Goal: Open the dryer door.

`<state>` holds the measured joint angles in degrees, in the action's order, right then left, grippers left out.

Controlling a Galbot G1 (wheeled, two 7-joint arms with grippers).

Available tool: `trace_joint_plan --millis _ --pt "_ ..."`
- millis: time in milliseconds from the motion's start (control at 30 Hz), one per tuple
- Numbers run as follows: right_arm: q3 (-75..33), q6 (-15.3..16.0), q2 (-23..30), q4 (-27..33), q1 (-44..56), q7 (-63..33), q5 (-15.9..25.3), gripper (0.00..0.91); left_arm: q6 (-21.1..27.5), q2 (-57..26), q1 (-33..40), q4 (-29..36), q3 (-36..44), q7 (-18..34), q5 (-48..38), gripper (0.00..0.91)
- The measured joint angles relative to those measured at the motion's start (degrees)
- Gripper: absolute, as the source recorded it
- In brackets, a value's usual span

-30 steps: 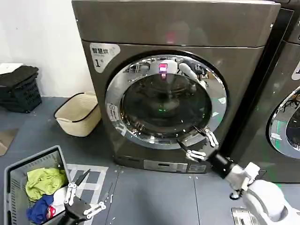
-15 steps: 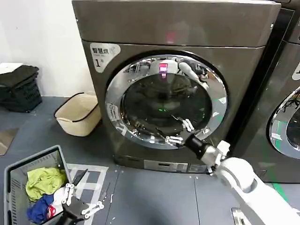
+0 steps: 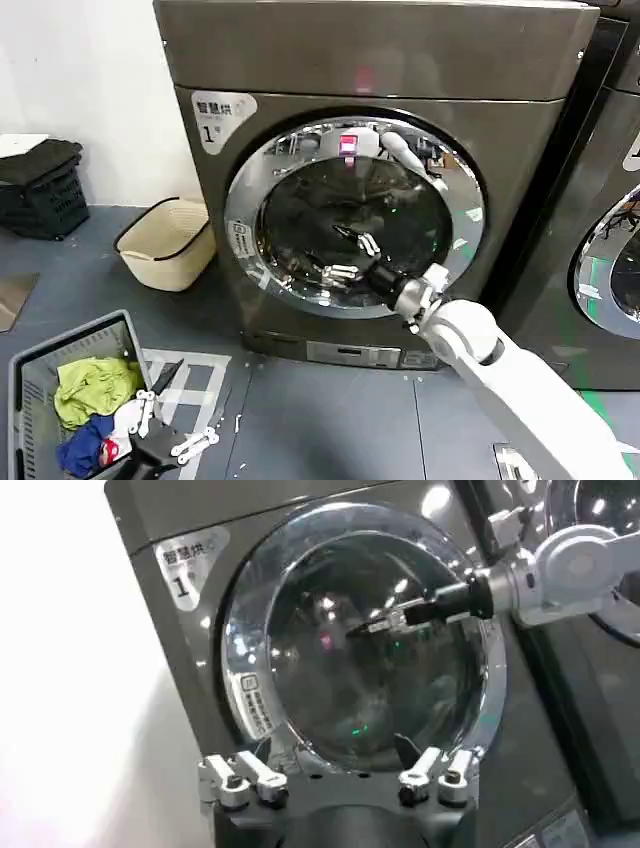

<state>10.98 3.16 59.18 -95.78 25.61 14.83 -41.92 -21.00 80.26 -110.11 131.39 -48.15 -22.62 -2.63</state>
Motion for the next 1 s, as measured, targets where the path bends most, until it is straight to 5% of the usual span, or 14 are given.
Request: trace_joint_plan --millis 1000 --pt "6.43 -0.44 12.36 11.27 -7.30 1.00 2.97 0.907 0.92 0.48 0.29 1.13 -2.38 -0.09 -1.79 0.907"
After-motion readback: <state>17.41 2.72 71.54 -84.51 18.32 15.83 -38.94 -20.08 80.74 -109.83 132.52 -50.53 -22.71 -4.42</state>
